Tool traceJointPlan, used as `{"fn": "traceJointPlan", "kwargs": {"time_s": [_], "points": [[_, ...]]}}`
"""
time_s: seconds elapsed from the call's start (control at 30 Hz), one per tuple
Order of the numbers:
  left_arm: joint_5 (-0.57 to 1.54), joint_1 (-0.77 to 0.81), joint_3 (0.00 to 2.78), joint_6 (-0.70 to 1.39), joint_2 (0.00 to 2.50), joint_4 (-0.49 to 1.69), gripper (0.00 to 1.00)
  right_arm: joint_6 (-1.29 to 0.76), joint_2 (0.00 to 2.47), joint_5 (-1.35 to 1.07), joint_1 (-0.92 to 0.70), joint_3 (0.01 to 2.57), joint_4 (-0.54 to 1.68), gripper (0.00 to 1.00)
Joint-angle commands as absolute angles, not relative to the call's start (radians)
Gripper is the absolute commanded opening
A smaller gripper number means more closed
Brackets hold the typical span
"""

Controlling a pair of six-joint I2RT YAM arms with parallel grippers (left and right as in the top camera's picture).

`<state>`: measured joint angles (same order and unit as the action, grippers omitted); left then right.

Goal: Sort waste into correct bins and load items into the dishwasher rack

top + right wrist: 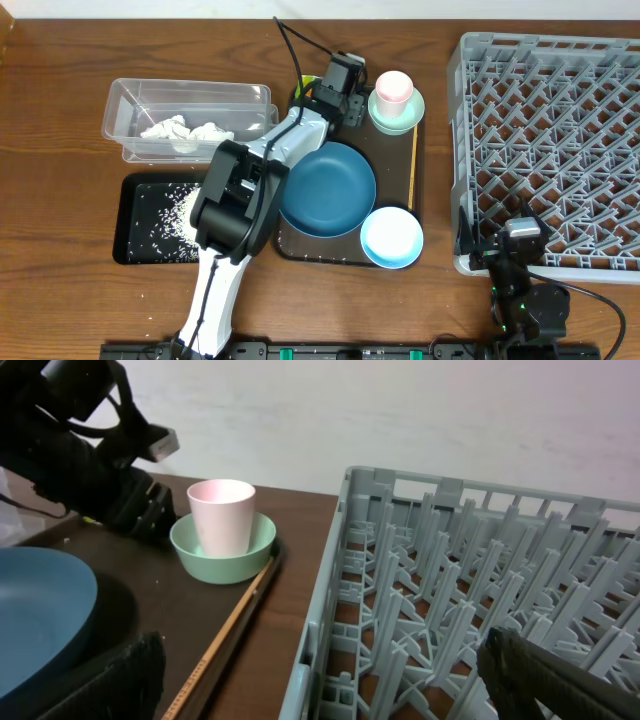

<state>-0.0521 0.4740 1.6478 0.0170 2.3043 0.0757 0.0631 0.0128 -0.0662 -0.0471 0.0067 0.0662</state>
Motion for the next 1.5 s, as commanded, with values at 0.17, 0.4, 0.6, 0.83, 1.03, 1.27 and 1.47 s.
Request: {"fn": "traceJointPlan", "kwargs": {"time_s": [0.17, 0.4, 0.6, 0.83, 1.03, 1.27, 1.47], "points": [[-0.054, 0.485, 1.642, -0.004, 2.351, 0.068, 0.73, 0.076, 0.009, -0.06, -0.033, 0.006, 0.07, 0.99], [-0.054, 0.485, 1.642, -0.004, 2.384, 0.046, 0.74, 0.076, 0.009, -0.06, -0.033, 0.006, 0.07, 0.99], [-0.104, 0.485, 1.642, -0.004, 2.384, 0.04, 0.58, 0.076, 0.009, -0.06, -0.033, 0.006, 0.07, 0.99], [-0.106, 0.485, 1.642, -0.004, 2.384, 0.032, 0.27, 0.076, 0.009, -0.06, -0.033, 0.006, 0.07, 0.99], [-0.106, 0.49, 1.642, -0.004, 2.362, 0.032, 0.06, 0.076, 0.009, -0.06, -0.033, 0.006, 0.07, 0.99], [-0.106, 0.502, 1.642, -0.004, 2.316, 0.041, 0.06, 0.076, 0.009, -0.06, -0.033, 0.006, 0.07, 0.99], [-0.106, 0.514, 1.642, -0.003, 2.249, 0.076, 0.06, 0.076, 0.009, -0.06, -0.033, 0.006, 0.07, 0.99]]}}
